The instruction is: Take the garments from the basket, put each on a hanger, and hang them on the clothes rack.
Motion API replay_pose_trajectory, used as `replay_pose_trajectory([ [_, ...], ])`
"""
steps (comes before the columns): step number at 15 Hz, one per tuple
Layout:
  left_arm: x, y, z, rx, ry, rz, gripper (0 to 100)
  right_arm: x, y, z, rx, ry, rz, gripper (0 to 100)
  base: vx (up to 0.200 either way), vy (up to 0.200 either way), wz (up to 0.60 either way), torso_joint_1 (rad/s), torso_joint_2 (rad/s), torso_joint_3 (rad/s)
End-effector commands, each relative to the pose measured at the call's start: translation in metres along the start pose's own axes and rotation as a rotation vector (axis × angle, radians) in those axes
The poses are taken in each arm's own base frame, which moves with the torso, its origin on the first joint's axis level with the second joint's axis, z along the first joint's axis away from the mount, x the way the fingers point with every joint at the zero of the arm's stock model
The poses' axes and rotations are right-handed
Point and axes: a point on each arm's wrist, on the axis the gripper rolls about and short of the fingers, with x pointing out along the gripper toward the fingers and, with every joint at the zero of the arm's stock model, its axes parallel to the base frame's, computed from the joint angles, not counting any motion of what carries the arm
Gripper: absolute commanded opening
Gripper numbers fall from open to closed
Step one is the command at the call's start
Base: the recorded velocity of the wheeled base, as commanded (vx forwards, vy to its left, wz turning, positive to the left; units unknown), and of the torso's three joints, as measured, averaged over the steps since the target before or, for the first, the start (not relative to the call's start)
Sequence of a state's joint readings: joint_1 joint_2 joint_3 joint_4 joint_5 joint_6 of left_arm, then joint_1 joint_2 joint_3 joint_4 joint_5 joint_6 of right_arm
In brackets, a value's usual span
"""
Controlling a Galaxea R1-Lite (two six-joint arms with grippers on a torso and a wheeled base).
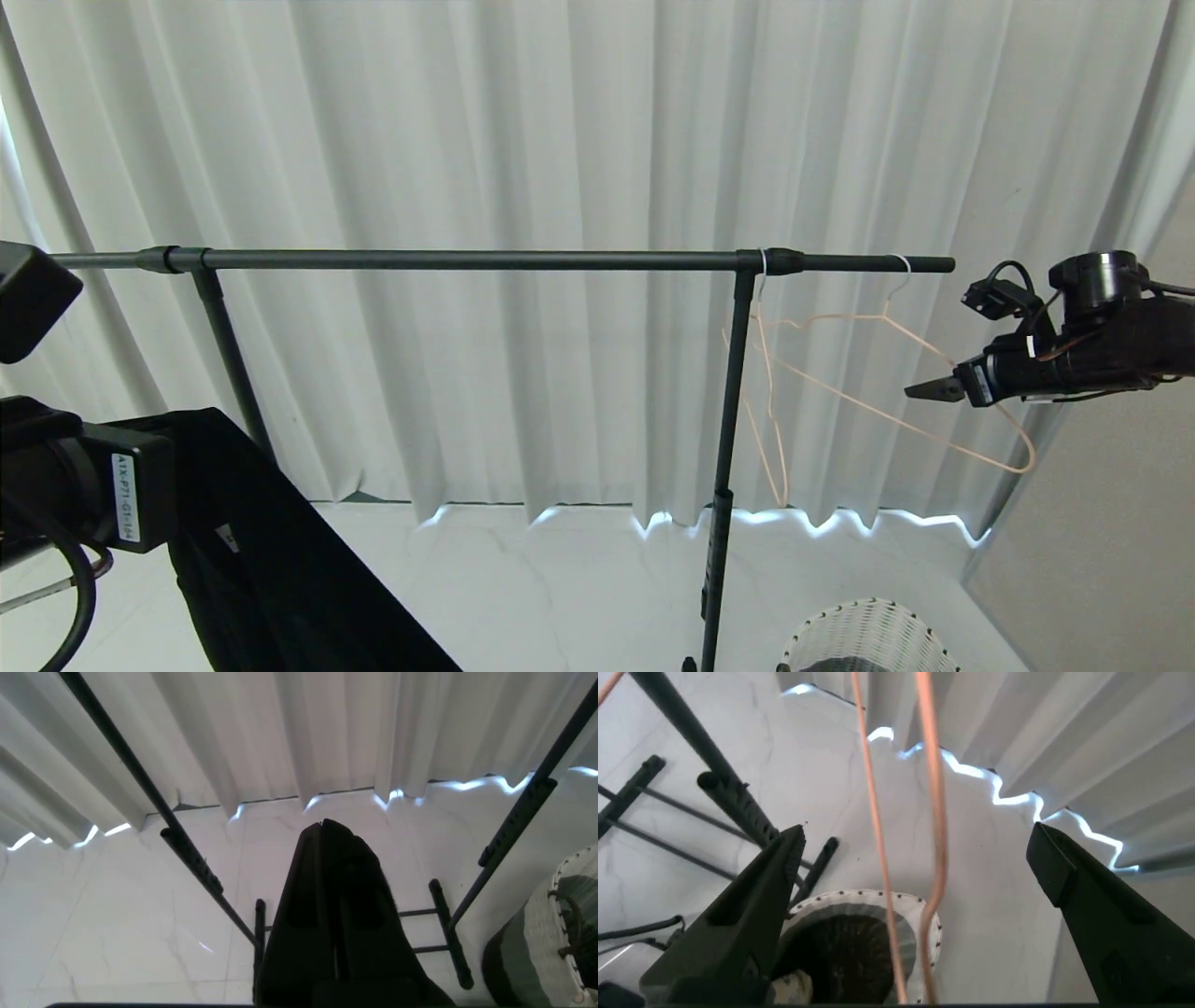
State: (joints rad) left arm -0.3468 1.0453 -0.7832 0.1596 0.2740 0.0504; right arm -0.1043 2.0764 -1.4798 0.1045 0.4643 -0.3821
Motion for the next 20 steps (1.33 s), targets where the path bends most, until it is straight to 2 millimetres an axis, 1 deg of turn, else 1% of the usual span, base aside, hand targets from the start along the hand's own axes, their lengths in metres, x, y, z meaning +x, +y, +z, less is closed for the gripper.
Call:
replay_pose_trajectory([
  [1, 0.000, 0.000, -0.001, 0.000, 0.000, 0.001, 0, 0.010, -0.007, 0.002, -0.002, -0.007, -0.003, 100, 0.000, 0.000, 0.00, 0.000, 0.00, 0.000],
  [3, -0.002, 0.000, -0.001, -0.001, -0.006, 0.001, 0, 0.017, -0.012, 0.004, -0.006, -0.013, -0.006, 100, 0.000, 0.000, 0.00, 0.000, 0.00, 0.000],
  [5, -0.004, 0.001, -0.002, -0.002, -0.007, 0.003, 0, 0.020, -0.013, 0.004, -0.006, -0.013, -0.006, 100, 0.000, 0.000, 0.00, 0.000, 0.00, 0.000],
  [6, -0.004, 0.001, -0.004, 0.000, -0.004, 0.002, 0, 0.021, -0.013, 0.003, -0.004, -0.010, -0.005, 0, 0.000, 0.000, 0.00, 0.000, 0.00, 0.000],
  [12, -0.003, 0.001, -0.005, 0.001, 0.000, 0.001, 0, 0.020, -0.011, 0.005, -0.009, -0.024, 0.023, 0, 0.000, 0.000, 0.00, 0.000, 0.00, 0.000],
  [15, -0.004, 0.001, -0.005, 0.000, -0.001, 0.002, 0, 0.013, -0.009, 0.010, -0.015, -0.043, 0.026, 0, 0.000, 0.000, 0.00, 0.000, 0.00, 0.000],
  [20, -0.007, 0.002, -0.009, -0.003, -0.004, 0.002, 0, -0.015, -0.001, 0.029, -0.022, -0.108, 0.016, 0, 0.000, 0.000, 0.00, 0.000, 0.00, 0.000],
])
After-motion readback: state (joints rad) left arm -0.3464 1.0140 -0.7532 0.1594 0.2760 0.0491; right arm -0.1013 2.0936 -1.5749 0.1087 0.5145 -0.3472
